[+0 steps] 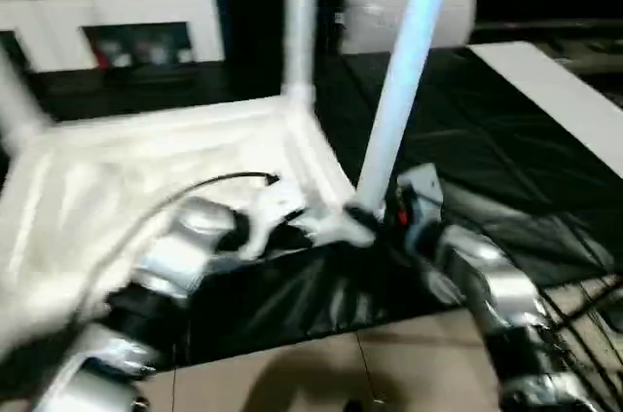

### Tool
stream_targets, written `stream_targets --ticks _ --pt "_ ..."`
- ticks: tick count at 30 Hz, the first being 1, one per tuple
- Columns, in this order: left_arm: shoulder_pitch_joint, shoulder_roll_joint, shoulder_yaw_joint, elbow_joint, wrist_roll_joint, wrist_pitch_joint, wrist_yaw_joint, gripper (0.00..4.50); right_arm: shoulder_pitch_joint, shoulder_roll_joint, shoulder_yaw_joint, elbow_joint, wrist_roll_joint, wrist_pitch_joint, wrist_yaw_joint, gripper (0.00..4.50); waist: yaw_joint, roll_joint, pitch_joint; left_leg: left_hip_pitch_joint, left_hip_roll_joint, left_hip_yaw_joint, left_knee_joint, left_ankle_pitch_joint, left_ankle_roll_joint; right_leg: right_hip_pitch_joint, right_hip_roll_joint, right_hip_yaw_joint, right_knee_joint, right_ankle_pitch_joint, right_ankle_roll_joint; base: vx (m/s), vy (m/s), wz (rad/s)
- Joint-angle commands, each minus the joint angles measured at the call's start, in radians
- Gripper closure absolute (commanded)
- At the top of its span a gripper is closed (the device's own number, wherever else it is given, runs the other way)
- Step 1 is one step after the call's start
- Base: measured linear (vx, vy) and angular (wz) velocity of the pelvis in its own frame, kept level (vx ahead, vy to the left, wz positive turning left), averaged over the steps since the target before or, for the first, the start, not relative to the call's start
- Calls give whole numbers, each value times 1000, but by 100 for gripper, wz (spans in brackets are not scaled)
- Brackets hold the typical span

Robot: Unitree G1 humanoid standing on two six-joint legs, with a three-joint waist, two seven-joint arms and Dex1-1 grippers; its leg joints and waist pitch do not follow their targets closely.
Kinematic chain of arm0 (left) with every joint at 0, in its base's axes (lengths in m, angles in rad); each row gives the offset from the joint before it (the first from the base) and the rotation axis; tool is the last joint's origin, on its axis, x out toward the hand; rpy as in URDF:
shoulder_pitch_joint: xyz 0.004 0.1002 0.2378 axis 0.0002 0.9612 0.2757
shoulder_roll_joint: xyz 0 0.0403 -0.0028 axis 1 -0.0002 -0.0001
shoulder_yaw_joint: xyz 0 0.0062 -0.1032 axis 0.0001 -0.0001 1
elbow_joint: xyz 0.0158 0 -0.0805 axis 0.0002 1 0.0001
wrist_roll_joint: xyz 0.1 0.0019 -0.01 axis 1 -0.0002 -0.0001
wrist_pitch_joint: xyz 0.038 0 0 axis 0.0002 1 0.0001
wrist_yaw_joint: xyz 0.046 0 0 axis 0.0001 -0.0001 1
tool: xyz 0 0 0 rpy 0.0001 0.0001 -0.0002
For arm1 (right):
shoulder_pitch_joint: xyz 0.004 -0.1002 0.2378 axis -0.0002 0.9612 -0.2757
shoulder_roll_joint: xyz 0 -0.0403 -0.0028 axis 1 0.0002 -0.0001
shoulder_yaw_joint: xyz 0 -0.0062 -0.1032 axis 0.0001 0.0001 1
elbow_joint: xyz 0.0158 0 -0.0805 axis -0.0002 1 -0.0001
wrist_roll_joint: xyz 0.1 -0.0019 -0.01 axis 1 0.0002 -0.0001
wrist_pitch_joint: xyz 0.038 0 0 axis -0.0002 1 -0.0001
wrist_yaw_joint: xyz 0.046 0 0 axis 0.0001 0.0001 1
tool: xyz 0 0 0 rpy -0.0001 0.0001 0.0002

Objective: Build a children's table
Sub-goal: Rotate leg to tighten

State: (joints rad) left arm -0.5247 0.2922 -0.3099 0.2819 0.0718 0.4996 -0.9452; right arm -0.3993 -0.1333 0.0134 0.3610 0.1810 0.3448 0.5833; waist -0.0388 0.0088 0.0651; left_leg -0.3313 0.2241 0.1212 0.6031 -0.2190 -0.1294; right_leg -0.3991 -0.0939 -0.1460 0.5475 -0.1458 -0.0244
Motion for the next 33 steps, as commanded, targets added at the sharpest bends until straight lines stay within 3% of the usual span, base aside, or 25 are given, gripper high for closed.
stream_targets --ticks 1,2,3,4,7,9,12,16,19,21,28,30,33 --pt "-41 -101 2 -70 -36 12 103 450 -20 124 105 63 21 36 -17 178 -3 20 -55 -14 -9 11 -84 -353 57 61 -41 19 -86 -514 -71 0 0 0" --pt "-41 -101 2 -70 -36 12 103 450 -20 124 105 63 21 36 -17 178 -13 15 -55 -19 -8 11 -85 -339 59 59 -40 22 -79 -464 -102 0 0 0" --pt "-46 -116 10 -71 -31 26 129 450 -34 140 91 83 19 33 -54 178 -13 14 -56 -18 -10 12 -84 -337 61 59 -38 22 -77 -455 -110 0 0 0" --pt "-60 -154 29 -70 -11 56 199 450 -69 183 52 134 9 32 -150 178 -15 6 -56 -18 -13 17 -82 -324 67 57 -39 27 -76 -450 -121 0 0 0" --pt "-69 -180 38 -73 8 79 243 450 -94 217 21 172 0 24 -195 178 -15 10 -57 -19 -13 20 -81 -282 67 56 -42 30 -72 -439 -133 0 0 0" --pt "-67 -176 31 -73 20 70 242 450 -95 220 15 175 -1 11 -187 122 -12 10 -62 -21 -12 21 -80 -249 75 60 -41 35 -66 -392 -143 0 0 0" --pt "-51 -136 7 -73 31 19 207 450 -88 202 -1 170 0 -33 -178 103 -9 10 -67 -26 -11 23 -79 -186 89 63 -41 41 -54 -325 -174 0 0 0" --pt "-39 -99 0 -64 29 -14 181 450 -67 167 -19 147 4 -88 -154 62 -3 6 -71 -31 -13 27 -75 -133 99 64 -41 46 -44 -291 -189 0 0 0" --pt "-32 -75 -1 -44 27 -73 146 450 -30 123 -22 92 17 -122 -75 43 4 9 -74 -33 -11 28 -73 -96 114 66 -39 48 -39 -256 -192 0 0 0" --pt "-27 -54 -2 -26 23 -116 109 450 0 70 -12 56 3 -148 -27 17 8 8 -78 -35 -8 27 -71 -58 122 66 -37 50 -30 -195 -212 0 0 0" --pt "-11 31 -45 43 -15 -287 -72 450 51 -105 -8 -35 4 -224 167 3 32 10 -73 -28 -7 32 -74 -110 122 61 -36 53 -37 -256 -200 0 0 0" --pt "-12 55 -45 66 -45 -331 -163 450 49 -184 31 -36 -33 -280 264 3 45 14 -71 -23 -7 35 -73 -122 120 58 -38 54 -42 -291 -189 0 0 0" --pt "-18 73 -48 84 -54 -351 -216 450 47 -225 57 -42 -25 -285 350 3 50 9 -72 -26 -7 35 -74 -114 123 61 -36 57 -38 -275 -194 0 0 0"
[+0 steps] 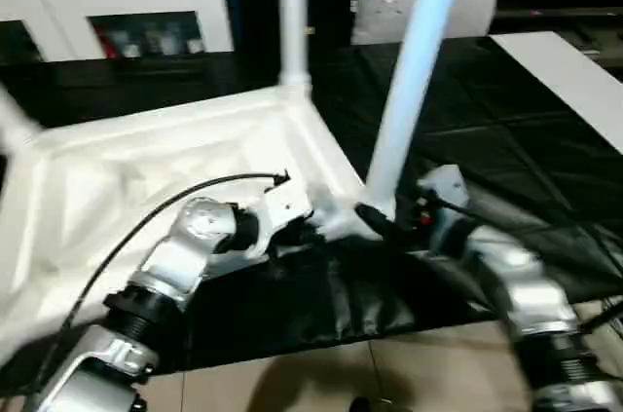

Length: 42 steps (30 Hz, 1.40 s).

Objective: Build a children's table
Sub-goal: Rotate leg to tighten

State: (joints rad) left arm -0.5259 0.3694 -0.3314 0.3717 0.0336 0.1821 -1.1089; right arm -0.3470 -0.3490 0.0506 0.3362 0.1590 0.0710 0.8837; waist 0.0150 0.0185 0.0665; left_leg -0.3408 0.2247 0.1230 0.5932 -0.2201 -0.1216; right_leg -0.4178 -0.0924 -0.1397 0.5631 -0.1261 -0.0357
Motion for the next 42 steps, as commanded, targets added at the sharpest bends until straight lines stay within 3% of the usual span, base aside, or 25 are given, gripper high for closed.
stream_targets --ticks 1,5,6,11,12,14,15,21,31,36,38,40,42 --pt "-19 -1 -28 -2 -16 -39 -63 450 -6 -17 25 -18 0 -11 65 3 -2 -1 -75 -17 -8 33 -64 -109 118 80 -38 51 -52 -287 -184 0 0 0" --pt "-44 42 -44 66 -28 -110 -162 450 -16 -94 91 -17 14 -13 247 3 4 -3 -76 -16 -6 34 -62 -102 135 80 -37 53 -49 -274 -197 0 0 0" --pt "-47 47 -49 72 -24 -120 -170 450 -21 -95 93 -10 14 -14 254 3 5 -11 -75 -16 -6 36 -63 -106 134 79 -37 54 -50 -286 -193 0 0 0" --pt "-54 74 -66 99 -16 -164 -235 450 -48 -104 119 39 10 -34 313 3 11 -16 -71 -12 -8 40 -66 -137 107 74 -37 57 -56 -390 -159 0 0 0" --pt "-56 81 -70 107 -13 -175 -251 450 -59 -102 123 55 9 -33 330 29 13 -19 -71 -9 -7 41 -65 -139 104 71 -38 60 -55 -392 -158 0 0 0" --pt "-57 84 -71 111 -10 -183 -261 450 -66 -101 125 63 13 -31 342 36 14 -17 -71 -9 -7 41 -66 -146 101 71 -37 61 -54 -398 -158 0 0 0" --pt "-60 85 -72 119 -12 -191 -269 450 -72 -102 128 68 19 -29 354 36 14 -23 -72 -10 -7 42 -65 -140 101 71 -36 62 -53 -389 -158 0 0 0" --pt "-69 88 -75 145 -13 -220 -295 450 -91 -101 147 82 35 -8 411 108 17 -20 -75 -10 -6 43 -63 -125 106 71 -36 63 -49 -372 -164 0 0 0" --pt "-71 86 -76 162 -18 -228 -307 450 -85 -97 162 92 47 25 452 172 21 -22 -77 -10 -6 44 -63 -122 97 72 -36 63 -47 -367 -164 0 0 0" --pt "-59 79 -55 140 -33 -181 -279 450 -60 -75 152 53 95 122 444 175 23 -21 -77 -9 -5 44 -64 -124 93 72 -35 63 -47 -363 -165 0 0 0" --pt "-42 50 -31 96 -16 -84 -162 450 -23 -11 137 -13 130 212 348 176 23 -17 -74 -9 -3 43 -65 -120 88 72 -35 64 -46 -352 -169 0 0 0" --pt "-38 44 -26 83 -12 -59 -137 450 -14 6 137 -27 131 212 325 176 18 -20 -70 -10 -6 43 -67 -151 71 71 -35 60 -53 -406 -149 0 0 0" --pt "-16 -1 2 3 -33 58 -58 450 -3 82 144 -30 79 227 173 176 12 -22 -63 -7 -14 44 -67 -187 60 66 -34 55 -70 -518 -103 0 0 0"
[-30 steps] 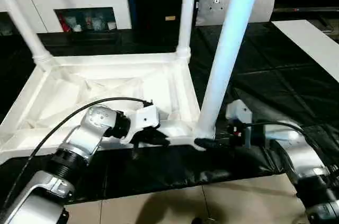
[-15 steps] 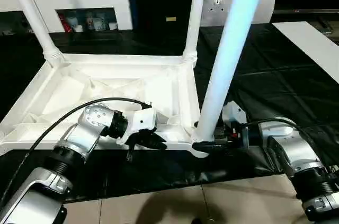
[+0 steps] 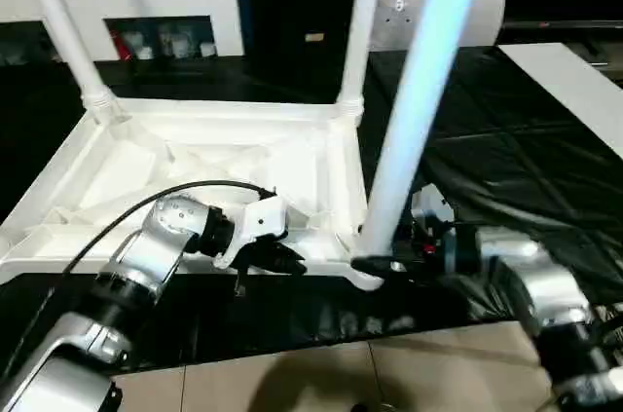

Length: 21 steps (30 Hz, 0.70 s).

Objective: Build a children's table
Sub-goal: Rotate leg to tighten

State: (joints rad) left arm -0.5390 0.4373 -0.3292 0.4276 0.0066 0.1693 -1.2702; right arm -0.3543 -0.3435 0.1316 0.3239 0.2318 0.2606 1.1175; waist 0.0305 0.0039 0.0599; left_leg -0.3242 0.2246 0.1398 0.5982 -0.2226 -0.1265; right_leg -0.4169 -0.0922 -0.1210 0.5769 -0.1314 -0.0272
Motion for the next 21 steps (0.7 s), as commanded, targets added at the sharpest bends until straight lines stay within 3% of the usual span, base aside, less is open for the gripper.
stream_targets --ticks 1,2,3,5,7,8,9,10,11,12,13,14,15,16,18,19,21 --pt "-1 -74 3 -60 -8 82 111 450 5 83 63 -17 2 39 -75 177 -9 -5 -51 -20 -15 26 -72 -214 48 59 -34 29 -92 -584 -82 0 0 0" --pt "7 -106 16 -101 -12 146 168 450 -2 142 49 4 -17 50 -179 177 -18 -5 -49 -18 -20 23 -68 -246 39 58 -33 19 -104 -648 -45 0 0 0" --pt "7 -106 16 -101 -12 146 168 450 -2 142 49 4 -17 50 -179 177 -30 -5 -47 -18 -24 20 -66 -274 35 53 -31 10 -116 -685 -20 0 0 0" --pt "10 -160 33 -143 -2 221 259 450 -25 232 6 40 -15 61 -320 177 -51 -2 -46 -17 -25 15 -65 -312 37 55 -31 -3 -125 -700 3 0 0 0" --pt "10 -186 41 -159 4 254 302 450 -37 270 -10 58 -16 60 -379 177 -72 5 -45 -16 -19 7 -68 -349 43 59 -31 -19 -136 -684 7 0 0 0" --pt "0 -253 69 -185 21 327 416 450 -70 350 -52 100 -13 75 -507 177 -81 14 -48 -19 -14 2 -72 -366 48 70 -35 -28 -138 -657 6 0 0 0" --pt "0 -256 71 -186 22 330 422 450 -71 353 -54 102 -14 76 -513 177 -88 20 -47 -15 -7 -1 -75 -374 51 69 -40 -29 -138 -622 -12 0 0 0" --pt "-14 -290 87 -185 39 352 489 450 -93 386 -72 128 -14 78 -570 177 -102 19 -46 -26 -1 -12 -83 -391 53 83 -41 -35 -132 -565 -30 0 0 0" --pt "-23 -313 97 -188 52 372 536 450 -107 409 -84 144 -16 80 -612 177 -113 19 -43 -25 0 -14 -86 -417 56 82 -41 -36 -132 -544 -38 0 0 0" --pt "-25 -319 100 -188 53 375 545 450 -111 412 -86 149 -18 80 -619 177 -119 19 -43 -13 -7 -10 -81 -429 63 74 -44 -36 -141 -555 -44 0 0 0" --pt "-37 -353 118 -191 61 397 603 450 -133 436 -103 177 -27 73 -669 177 -122 17 -45 -12 -10 -8 -79 -418 65 74 -46 -34 -139 -551 -51 0 0 0" --pt "-52 -392 132 -198 68 423 660 450 -158 458 -119 214 -39 55 -708 177 -124 14 -46 -21 -13 -7 -79 -381 69 77 -48 -31 -137 -543 -62 0 0 0" --pt "-54 -399 129 -200 74 427 671 450 -165 462 -124 226 -42 49 -714 177 -124 14 -48 -22 -13 -5 -77 -366 70 76 -48 -29 -135 -535 -68 0 0 0" --pt "-55 -402 121 -202 80 426 673 450 -169 465 -131 235 -39 44 -715 121 -123 12 -52 -25 -14 -3 -76 -330 80 76 -50 -22 -130 -505 -83 0 0 0" --pt "-45 -392 97 -209 89 424 659 450 -174 466 -143 243 -36 34 -717 108 -117 9 -60 -41 -12 0 -76 -220 102 82 -51 -4 -105 -380 -138 0 0 0" --pt "-38 -380 86 -213 94 418 647 450 -172 460 -142 240 -42 27 -712 98 -116 11 -61 -43 -13 2 -75 -195 108 83 -50 -1 -99 -351 -150 52 -16 5" --pt "-27 -365 76 -223 101 415 630 450 -168 449 -140 235 -56 15 -706 83 -113 5 -63 -41 -15 6 -70 -156 126 77 -47 8 -91 -328 -172 60 -29 6"
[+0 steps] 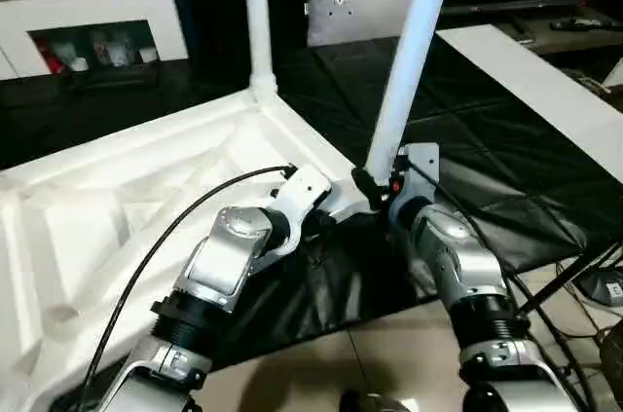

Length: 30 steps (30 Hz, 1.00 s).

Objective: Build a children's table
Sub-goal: Rotate leg to tighten

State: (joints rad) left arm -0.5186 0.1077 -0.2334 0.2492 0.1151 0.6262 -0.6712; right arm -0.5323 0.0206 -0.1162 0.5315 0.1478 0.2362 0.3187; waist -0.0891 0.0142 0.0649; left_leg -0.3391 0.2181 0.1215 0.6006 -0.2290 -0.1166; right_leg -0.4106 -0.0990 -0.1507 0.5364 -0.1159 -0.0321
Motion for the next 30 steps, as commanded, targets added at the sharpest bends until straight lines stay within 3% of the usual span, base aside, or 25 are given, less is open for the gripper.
stream_targets --ticks 1,3,5,7,9,12,13,14,15,18,22,29,30 --pt "-43 -29 -22 -48 -6 -44 22 450 12 79 110 25 22 35 97 69 11 -6 -69 -28 -12 27 -68 -122 127 71 -40 42 -46 -336 -179 60 -44 6" --pt "-19 5 -40 -67 -16 -54 -34 450 34 35 112 2 8 9 114 56 24 -6 -77 -33 -11 28 -63 -48 148 74 -40 47 -30 -280 -195 50 -58 2" --pt "-7 29 -48 -70 -21 -74 -69 450 57 3 113 -30 11 -14 154 23 33 -5 -76 -34 -13 30 -58 0 161 73 -37 50 -25 -230 -206 36 -57 -1" --pt "3 62 -58 -63 -25 -105 -109 450 92 -36 110 -91 25 -26 211 9 41 -7 -78 -35 -14 31 -56 18 171 76 -34 51 -19 -211 -209 16 -26 0" --pt "9 90 -63 -53 -34 -130 -146 450 123 -81 119 -139 29 -32 266 4 55 -2 -79 -32 -11 32 -53 36 184 71 -30 53 -15 -195 -211 0 0 0" --pt "13 137 -71 -31 -46 -183 -216 450 157 -154 127 -188 31 -57 347 4 64 -4 -72 -28 -6 34 -59 -21 163 67 -29 52 -22 -270 -196 0 0 0" --pt "12 151 -76 -23 -46 -205 -236 450 164 -173 127 -198 33 -61 368 4 67 2 -72 -27 -6 33 -59 -39 154 66 -30 51 -25 -294 -191 0 0 0" --pt "12 164 -81 -17 -48 -229 -256 450 169 -190 127 -206 34 -64 389 4 69 -1 -69 -24 -6 35 -61 -74 136 64 -29 51 -32 -341 -172 0 0 0" --pt "13 181 -85 -11 -52 -248 -282 450 175 -215 128 -217 37 -68 420 4 72 4 -67 -25 -7 34 -64 -100 118 63 -28 50 -36 -374 -156 0 0 0" --pt "11 230 -100 15 -79 -332 -393 450 188 -304 134 -253 55 -76 538 4 79 4 -66 -21 -9 32 -65 -154 105 62 -27 49 -44 -431 -124 0 0 0" --pt "2 273 -124 52 -82 -395 -468 450 195 -370 159 -276 72 -78 653 4 90 2 -68 -21 -8 33 -64 -143 106 62 -26 49 -44 -430 -121 0 0 0" --pt "-19 325 -146 125 -109 -508 -634 450 174 -460 245 -254 76 -95 873 4 104 0 -73 -22 -3 33 -64 -93 115 64 -27 54 -30 -343 -161 0 0 0" --pt "-25 332 -151 137 -109 -519 -652 450 167 -469 261 -241 68 -102 899 19 107 -1 -73 -22 -4 34 -63 -92 113 65 -28 55 -29 -342 -163 0 0 0"
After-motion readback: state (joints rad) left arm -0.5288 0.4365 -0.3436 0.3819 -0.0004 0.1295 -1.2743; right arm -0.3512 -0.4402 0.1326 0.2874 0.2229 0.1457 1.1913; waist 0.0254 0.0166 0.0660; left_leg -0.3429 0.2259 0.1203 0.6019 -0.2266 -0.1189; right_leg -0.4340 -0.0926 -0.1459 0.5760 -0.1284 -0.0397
